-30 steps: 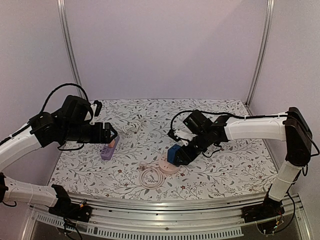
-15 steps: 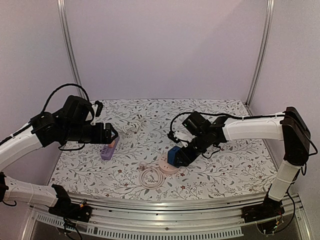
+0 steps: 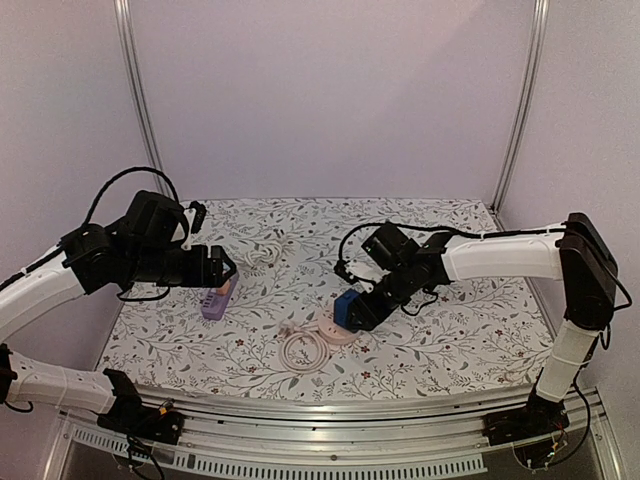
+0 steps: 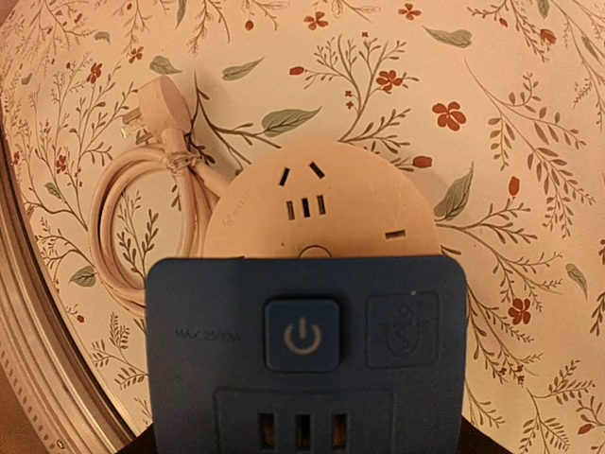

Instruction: Insert the plug

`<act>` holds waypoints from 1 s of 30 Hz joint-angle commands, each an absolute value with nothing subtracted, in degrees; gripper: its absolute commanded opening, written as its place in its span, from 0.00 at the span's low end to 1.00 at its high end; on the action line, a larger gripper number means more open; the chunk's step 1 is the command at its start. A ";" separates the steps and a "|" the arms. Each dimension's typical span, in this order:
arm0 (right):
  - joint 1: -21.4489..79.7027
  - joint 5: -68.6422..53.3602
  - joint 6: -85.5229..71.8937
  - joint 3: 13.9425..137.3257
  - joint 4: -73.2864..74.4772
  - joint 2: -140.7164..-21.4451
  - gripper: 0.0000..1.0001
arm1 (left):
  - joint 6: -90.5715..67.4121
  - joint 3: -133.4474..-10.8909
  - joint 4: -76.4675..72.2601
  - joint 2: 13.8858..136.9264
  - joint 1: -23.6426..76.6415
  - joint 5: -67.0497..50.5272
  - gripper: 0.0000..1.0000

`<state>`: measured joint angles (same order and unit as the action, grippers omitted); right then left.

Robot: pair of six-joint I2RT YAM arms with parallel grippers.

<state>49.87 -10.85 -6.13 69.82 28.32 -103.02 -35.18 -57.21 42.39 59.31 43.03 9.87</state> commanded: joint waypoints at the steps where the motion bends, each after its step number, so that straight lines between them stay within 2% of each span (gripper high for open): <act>1: 49.62 -7.81 -6.94 70.66 29.04 -104.35 0.00 | -35.33 -56.51 42.07 59.85 43.72 10.57 0.83; 30: 49.50 -9.84 -9.81 68.31 28.92 -98.07 0.00 | -35.06 -56.87 40.84 60.93 44.17 10.49 0.83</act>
